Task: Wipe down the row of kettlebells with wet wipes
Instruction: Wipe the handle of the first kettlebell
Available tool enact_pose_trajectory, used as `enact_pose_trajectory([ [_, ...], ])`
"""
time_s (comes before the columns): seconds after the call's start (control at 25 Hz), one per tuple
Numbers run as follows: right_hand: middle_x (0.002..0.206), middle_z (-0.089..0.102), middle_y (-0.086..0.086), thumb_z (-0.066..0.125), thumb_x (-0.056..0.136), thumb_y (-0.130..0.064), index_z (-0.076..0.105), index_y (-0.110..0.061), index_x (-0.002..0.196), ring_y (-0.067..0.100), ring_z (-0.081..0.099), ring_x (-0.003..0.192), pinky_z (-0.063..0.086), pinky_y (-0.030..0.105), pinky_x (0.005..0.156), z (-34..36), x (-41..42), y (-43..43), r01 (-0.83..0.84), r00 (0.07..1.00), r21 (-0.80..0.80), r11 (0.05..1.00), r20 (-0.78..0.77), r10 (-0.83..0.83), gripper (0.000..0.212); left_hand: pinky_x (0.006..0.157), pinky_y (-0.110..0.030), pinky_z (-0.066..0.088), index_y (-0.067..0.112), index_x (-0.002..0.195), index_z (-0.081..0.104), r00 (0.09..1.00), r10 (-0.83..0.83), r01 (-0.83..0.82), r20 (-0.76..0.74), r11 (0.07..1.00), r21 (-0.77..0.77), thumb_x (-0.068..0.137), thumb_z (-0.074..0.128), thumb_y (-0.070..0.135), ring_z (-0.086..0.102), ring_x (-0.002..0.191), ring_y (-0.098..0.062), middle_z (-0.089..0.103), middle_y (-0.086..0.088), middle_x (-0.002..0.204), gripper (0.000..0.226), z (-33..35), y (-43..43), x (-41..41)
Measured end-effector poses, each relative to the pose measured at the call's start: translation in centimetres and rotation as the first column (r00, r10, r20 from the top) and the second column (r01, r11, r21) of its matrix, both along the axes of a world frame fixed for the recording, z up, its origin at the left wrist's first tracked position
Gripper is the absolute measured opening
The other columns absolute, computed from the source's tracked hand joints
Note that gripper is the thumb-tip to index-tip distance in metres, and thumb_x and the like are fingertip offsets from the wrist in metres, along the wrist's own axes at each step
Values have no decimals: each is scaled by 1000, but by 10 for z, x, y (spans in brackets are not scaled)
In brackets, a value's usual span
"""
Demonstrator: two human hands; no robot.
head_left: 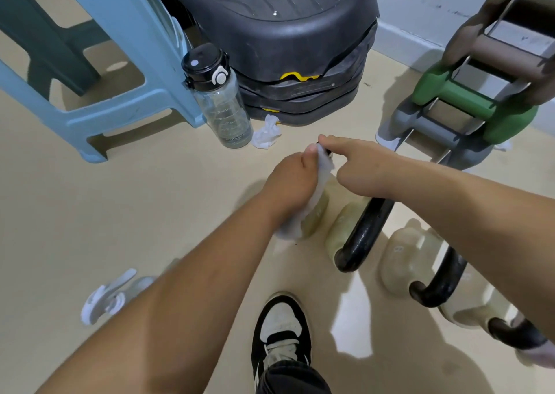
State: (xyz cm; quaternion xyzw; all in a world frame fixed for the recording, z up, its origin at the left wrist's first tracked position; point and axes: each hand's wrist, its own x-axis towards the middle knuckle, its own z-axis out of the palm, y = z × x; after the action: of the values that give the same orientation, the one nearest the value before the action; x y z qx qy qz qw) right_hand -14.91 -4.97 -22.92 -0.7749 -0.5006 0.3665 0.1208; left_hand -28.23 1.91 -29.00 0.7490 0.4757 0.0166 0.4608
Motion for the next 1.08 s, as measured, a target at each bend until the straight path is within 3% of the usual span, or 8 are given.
enact_pose_trajectory([
  [0.12,166,22,-6,39,94,-6,23,-29,159,20,27,150,32,31,115,0,-3,5,-11,999,-53,999,51,14,71,105,-38,48,15,124,68,979,195,-142,67,873,-466,104,29,62,66,112,-22,71,-4,119,64,6,14,-1],
  [0.32,153,43,1,41,96,-14,31,-25,154,28,40,136,41,38,106,-1,-9,11,-59,986,-80,995,151,71,60,70,-25,44,17,99,62,924,238,-284,301,952,118,109,25,44,58,76,-3,63,7,82,48,-17,-52,-50],
  [0.44,160,34,-1,41,96,-13,23,-27,158,27,34,144,38,36,110,2,-8,8,-39,988,-84,996,149,51,66,71,-28,46,8,95,61,895,232,-283,382,956,83,110,26,36,57,75,-10,66,-4,85,47,-31,-62,-61],
  [0.56,161,33,-3,39,96,-11,22,-26,159,27,34,144,38,35,111,4,-9,8,-50,988,-72,996,144,60,68,83,-39,45,13,87,59,963,225,-236,148,970,57,109,30,35,60,98,-26,64,-12,98,43,-27,-19,-37],
  [0.68,163,31,-5,38,96,-11,22,-29,159,24,30,148,34,34,115,1,-7,9,-32,993,-68,997,115,40,68,104,-42,43,12,133,58,963,262,-269,65,905,330,106,43,37,51,126,-32,54,-13,137,40,-25,-10,-28],
  [0.76,166,24,-9,38,95,-12,23,-33,159,20,24,152,29,34,118,-1,-4,9,-7,995,-63,998,104,13,69,92,-44,50,12,136,55,960,196,-268,200,850,453,106,46,32,58,110,-28,59,-8,124,38,-27,-40,-32],
  [1.0,166,22,-12,37,94,-7,21,-33,159,18,32,147,36,32,114,2,-7,5,-16,998,-51,999,67,19,71,76,-38,52,26,157,35,968,135,-212,211,891,401,102,28,53,56,93,-16,58,1,108,62,-46,-64,-48],
  [1.08,165,25,-9,36,94,-6,25,-36,158,9,53,119,43,20,95,-1,-3,6,36,999,-46,998,1,-36,71,71,-44,53,30,159,32,994,34,-82,108,876,475,101,23,53,59,87,-26,58,-2,102,63,-34,-55,-44],
])
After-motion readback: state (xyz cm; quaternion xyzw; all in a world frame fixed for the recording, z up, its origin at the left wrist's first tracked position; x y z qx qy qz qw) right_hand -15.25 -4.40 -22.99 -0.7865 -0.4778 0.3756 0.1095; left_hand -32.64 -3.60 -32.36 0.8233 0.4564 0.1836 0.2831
